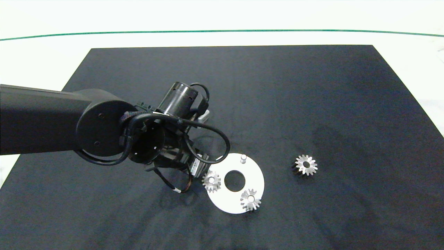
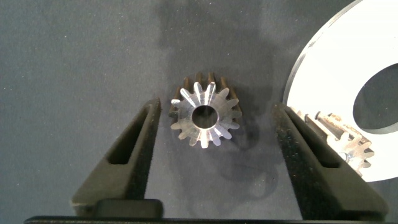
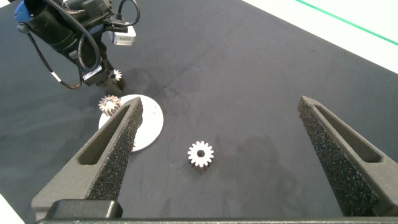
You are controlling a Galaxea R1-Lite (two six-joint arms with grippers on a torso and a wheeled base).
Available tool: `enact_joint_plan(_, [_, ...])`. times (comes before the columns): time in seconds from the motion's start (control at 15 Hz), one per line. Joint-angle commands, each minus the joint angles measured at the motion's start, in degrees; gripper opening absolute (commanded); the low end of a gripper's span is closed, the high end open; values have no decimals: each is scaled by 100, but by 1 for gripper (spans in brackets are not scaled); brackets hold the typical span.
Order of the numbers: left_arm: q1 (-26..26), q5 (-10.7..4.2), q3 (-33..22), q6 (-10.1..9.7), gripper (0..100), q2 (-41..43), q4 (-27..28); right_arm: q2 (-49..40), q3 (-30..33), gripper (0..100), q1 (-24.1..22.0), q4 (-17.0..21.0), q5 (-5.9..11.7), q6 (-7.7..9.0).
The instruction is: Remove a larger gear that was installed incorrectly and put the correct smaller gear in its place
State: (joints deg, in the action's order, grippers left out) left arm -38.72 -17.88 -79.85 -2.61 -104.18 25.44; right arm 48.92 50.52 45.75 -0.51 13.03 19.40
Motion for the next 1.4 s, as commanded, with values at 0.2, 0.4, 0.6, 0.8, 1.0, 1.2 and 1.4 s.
enact_joint_plan(0.2, [-31,-57,4,-3,60,-58,13,21,-16,100,4,-10,6,12])
enact_joint_plan(0.4, [-31,-92,13,-3,54,-67,13,21,-16,100,4,-10,6,12])
enact_joint_plan(0.6, [-31,-92,31,-3,48,-67,13,21,-16,100,4,-10,6,12])
enact_joint_plan(0.8, [-39,-101,31,-3,42,-94,13,12,-16,100,4,-19,6,12])
enact_joint_plan(1.0, [-39,-101,75,-3,36,-94,13,12,-16,100,4,-19,6,12])
enact_joint_plan(1.2, [-22,-207,198,-3,31,-76,-206,21,-16,100,4,-10,6,12])
enact_joint_plan(1.4, [13,-242,180,68,31,135,-303,39,-16,100,4,-10,6,12])
